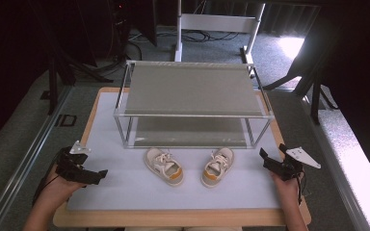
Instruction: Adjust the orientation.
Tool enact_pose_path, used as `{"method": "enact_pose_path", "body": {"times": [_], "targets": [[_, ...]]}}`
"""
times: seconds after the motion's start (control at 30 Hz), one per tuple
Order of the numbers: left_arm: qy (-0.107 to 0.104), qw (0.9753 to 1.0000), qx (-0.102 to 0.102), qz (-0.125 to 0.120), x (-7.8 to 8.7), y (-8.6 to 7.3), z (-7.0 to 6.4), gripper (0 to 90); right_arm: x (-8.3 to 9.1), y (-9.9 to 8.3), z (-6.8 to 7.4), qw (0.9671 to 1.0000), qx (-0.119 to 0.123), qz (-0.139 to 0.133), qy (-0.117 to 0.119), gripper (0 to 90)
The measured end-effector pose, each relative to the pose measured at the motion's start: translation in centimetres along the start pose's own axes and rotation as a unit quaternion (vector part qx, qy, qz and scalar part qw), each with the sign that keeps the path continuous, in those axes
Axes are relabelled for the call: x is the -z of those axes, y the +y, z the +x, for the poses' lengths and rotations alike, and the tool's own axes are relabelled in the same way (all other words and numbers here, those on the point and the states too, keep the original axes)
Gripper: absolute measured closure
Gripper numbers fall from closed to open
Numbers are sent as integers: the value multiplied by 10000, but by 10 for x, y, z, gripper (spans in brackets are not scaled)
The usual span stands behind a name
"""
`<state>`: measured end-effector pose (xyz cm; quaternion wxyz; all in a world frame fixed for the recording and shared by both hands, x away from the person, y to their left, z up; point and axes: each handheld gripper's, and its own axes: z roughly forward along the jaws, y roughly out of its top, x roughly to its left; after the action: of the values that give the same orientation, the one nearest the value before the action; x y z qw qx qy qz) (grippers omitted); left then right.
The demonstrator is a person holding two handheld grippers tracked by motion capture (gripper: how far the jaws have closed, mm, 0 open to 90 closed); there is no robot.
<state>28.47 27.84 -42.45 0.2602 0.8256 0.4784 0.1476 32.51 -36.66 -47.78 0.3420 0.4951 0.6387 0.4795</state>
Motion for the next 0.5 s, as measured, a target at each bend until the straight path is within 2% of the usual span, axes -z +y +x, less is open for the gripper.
{"method": "enact_pose_path", "body": {"times": [0.2, 0.33, 0.37, 0.5], "targets": [[-38, 9992, -226, 322, 0, 4, -8, 0, 0, 0, 0, 10000, 10, 4, 4, 142], [-54, 9985, -297, 457, 0, 6, -11, 0, 0, 0, 0, 10000, 6, 2, 3, 142], [-63, 9976, -352, 598, -1, 7, -13, 0, 0, 0, 0, 10000, 5, 2, 2, 142], [-153, 9948, -476, 883, -5, 7, -18, 0, 0, 0, 0, 10000, 5, 2, 3, 142]]}}
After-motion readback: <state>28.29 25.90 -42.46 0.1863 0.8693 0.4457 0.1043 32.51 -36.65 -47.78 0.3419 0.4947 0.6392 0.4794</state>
